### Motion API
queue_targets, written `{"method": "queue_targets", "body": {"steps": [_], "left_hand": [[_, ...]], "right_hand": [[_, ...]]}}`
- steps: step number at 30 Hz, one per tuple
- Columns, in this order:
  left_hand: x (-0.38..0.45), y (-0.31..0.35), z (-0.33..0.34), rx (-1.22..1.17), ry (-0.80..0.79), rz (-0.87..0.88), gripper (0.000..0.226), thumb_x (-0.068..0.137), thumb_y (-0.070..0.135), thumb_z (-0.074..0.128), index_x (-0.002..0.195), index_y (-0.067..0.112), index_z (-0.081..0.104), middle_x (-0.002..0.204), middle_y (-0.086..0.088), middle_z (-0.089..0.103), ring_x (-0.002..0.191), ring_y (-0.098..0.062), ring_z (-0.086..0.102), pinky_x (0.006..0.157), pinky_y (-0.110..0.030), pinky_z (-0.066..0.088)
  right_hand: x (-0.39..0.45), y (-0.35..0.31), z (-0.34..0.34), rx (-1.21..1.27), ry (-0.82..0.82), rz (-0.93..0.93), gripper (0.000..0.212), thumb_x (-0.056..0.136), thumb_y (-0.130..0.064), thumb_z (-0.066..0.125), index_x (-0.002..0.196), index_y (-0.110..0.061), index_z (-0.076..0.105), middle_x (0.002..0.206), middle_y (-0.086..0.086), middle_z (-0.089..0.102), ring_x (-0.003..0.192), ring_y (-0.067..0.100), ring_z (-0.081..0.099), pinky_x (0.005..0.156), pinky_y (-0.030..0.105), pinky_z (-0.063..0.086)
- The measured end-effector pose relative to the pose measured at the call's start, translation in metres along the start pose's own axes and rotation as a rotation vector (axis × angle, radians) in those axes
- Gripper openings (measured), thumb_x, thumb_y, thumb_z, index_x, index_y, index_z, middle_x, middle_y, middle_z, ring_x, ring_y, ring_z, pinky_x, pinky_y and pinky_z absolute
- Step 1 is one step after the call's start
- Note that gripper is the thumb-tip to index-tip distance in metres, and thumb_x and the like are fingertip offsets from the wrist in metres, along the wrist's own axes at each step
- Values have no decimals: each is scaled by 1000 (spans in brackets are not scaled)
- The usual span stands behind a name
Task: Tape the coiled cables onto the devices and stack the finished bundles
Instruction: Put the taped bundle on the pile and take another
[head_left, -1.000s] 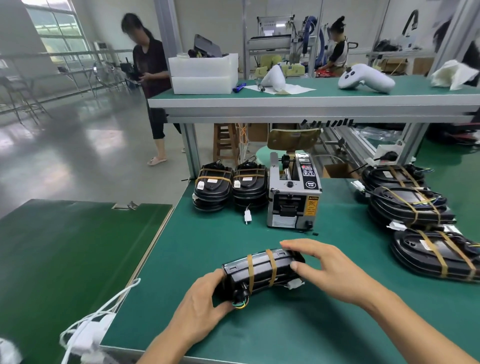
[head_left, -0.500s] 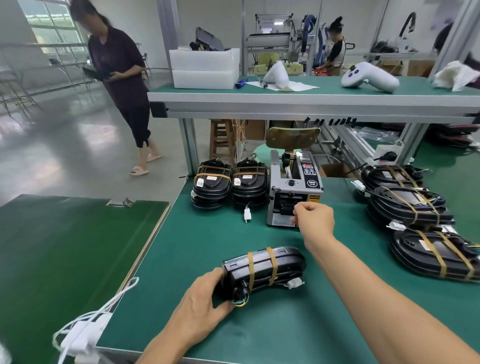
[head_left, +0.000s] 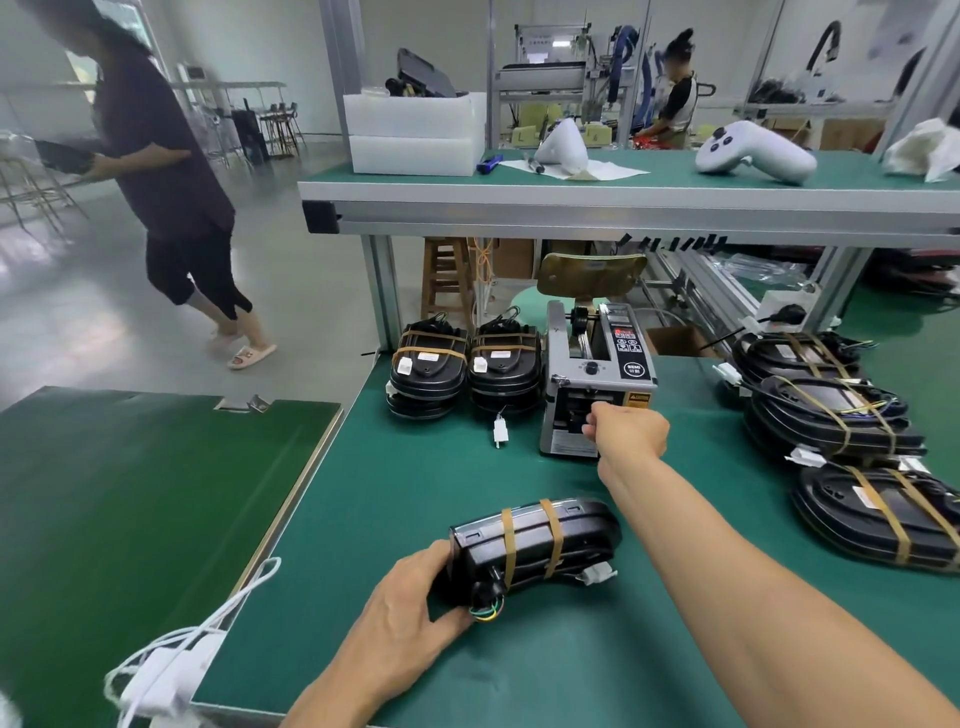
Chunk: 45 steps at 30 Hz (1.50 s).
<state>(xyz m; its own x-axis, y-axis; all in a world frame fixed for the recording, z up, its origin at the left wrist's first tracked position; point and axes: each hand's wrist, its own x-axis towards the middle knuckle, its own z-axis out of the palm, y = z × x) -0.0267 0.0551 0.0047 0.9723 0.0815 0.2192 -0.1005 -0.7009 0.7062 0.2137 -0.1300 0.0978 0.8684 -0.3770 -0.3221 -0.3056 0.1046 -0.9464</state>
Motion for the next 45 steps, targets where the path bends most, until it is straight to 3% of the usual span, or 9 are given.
{"method": "queue_targets", "body": {"steps": [7,12,18,21,26,29,31,37,45], "left_hand": [[1,1,1,3,5,26,42,90,40,77,129,35,63,113,20,72,102,-11,67,95,-35,54],[1,0,1,-2,-1,12,43,91,30,80,131,31,64,113,19,72,103,-12,67,95,-39,55],[1,2,0,-12,0,20,44,91,31,80,132,31,63,115,18,73,104,-13,68,96,-40,55],[2,0,0,-20,-6,11,43,90,29,79,131,28,64,116,15,73,108,-16,68,98,-43,54],[1,2,0,-3,7,-10,43,88,37,77,127,25,65,113,13,72,107,-16,66,99,-43,53],[1,3,0,2,7,-27,47,88,30,82,131,22,65,114,12,73,108,-16,67,99,-43,53],[0,5,-1,-5,16,-29,51,88,24,85,135,23,65,117,13,74,109,-12,68,100,-40,53],[-2,10,-2,-10,30,-7,53,87,20,84,137,21,66,117,11,75,106,-14,69,98,-38,53],[-2,8,-1,16,30,-31,53,83,34,74,133,22,64,110,11,73,101,-13,66,91,-41,54]], "right_hand": [[8,2,7,79,13,91,8,89,-5,73,82,-3,68,65,3,71,51,13,67,52,26,51],[10,-1,9,26,3,92,18,86,-8,78,97,-1,65,77,8,73,43,11,63,37,19,44],[-7,8,-26,-316,-329,37,13,83,2,73,75,-5,65,54,7,62,38,14,54,40,19,45],[-28,8,-54,-336,-395,-163,28,88,-12,74,62,-16,64,63,-2,67,62,10,63,59,24,42],[-110,7,-90,-233,-540,-403,17,82,-40,80,74,-26,75,103,-26,74,99,-15,63,87,17,43],[-151,23,-94,-343,-567,-522,7,81,-40,82,77,-38,76,136,-29,59,140,-12,38,115,32,32],[-165,35,-90,-408,-574,-531,13,86,-33,81,75,-39,75,151,-21,50,152,-7,18,127,43,14],[-175,46,-83,-398,-568,-492,21,89,-29,78,69,-34,75,162,-16,39,156,-3,3,128,40,-11],[-182,53,-73,-488,-512,-495,21,89,-32,78,68,-34,74,168,-14,30,157,-1,-10,128,48,-11]]}}
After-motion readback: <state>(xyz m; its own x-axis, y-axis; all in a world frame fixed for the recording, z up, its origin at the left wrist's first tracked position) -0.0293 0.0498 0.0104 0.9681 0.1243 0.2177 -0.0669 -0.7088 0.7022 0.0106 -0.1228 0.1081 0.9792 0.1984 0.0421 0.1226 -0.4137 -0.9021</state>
